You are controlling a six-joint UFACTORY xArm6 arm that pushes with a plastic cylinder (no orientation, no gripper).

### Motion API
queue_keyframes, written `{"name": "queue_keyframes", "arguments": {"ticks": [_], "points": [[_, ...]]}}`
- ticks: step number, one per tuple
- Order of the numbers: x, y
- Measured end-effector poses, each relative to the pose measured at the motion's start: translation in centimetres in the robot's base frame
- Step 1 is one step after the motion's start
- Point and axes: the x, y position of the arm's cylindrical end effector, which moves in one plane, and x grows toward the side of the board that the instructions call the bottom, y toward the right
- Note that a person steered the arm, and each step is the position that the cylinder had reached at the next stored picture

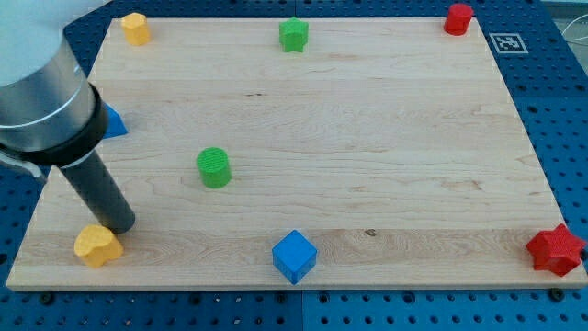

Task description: Push the yellow heart to the bottom left

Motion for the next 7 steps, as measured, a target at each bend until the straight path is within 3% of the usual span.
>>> {"name": "queue_keyframes", "arguments": {"ticks": [3,7], "points": [[2.4,4.6],[3.2,2.1]]}}
